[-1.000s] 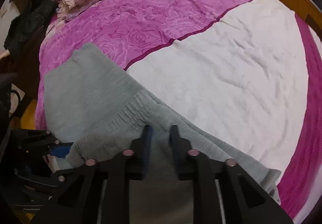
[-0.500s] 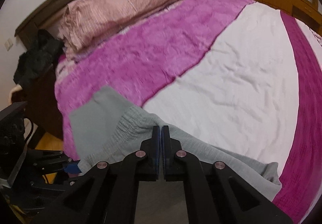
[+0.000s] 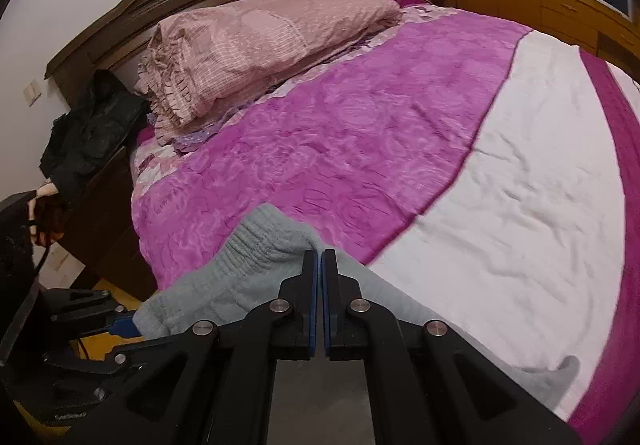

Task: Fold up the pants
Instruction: 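Grasp the laid waistband with the left gripper and press it flat, then grasp the side edge of the folded pants with the right gripper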

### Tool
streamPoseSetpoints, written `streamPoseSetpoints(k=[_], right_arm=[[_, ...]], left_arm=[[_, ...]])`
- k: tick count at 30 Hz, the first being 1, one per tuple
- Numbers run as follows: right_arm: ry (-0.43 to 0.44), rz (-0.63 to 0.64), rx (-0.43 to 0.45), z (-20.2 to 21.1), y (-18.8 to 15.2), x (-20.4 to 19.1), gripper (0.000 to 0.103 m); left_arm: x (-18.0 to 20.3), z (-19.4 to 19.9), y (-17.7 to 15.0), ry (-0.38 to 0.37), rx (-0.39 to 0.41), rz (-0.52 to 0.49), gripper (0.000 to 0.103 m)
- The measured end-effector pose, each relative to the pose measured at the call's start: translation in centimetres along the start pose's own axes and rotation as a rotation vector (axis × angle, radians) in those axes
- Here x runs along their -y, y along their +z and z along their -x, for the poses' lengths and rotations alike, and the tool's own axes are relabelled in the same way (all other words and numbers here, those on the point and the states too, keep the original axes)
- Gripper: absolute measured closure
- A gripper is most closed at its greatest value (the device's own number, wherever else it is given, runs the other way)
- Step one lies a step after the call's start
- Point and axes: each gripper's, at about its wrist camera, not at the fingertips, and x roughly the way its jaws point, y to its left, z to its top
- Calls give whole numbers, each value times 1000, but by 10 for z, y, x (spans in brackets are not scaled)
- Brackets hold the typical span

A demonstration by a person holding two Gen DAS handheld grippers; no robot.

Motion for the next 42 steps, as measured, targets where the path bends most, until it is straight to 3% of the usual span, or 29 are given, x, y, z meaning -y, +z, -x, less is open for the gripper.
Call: streamPoseSetpoints(k=[6,11,13,17,22,26,29,37,42], right_arm=[[33,0,-20,-34,14,-19,103],[27,6,-51,-64,17,-30,103],[22,4,-73,-77,16,-33,103],[22,-48,-118,-90,10,-29,103],[30,-120,-89,-59,1,-13,103],[-38,-130,-90,-22,-22,2,103],[-89,-160,-110,4,-52,15,103],[-171,-270,-136,48,-131,44,103],[-138,-364,-143,54,-165,57,103]], left_arm=[[-35,2,0,57,2,24,83],[-67,-15,-6,69,-52,62,82],[-75,-23,-11,84,-81,73,78],[-86,-27,-20,122,-115,110,59],[-85,-7,-21,149,-92,103,57],[-69,11,-14,185,-33,61,57],[-55,10,-9,163,-23,34,58],[-28,-13,-20,153,-63,-19,58],[-36,-26,-31,183,-127,-11,60]])
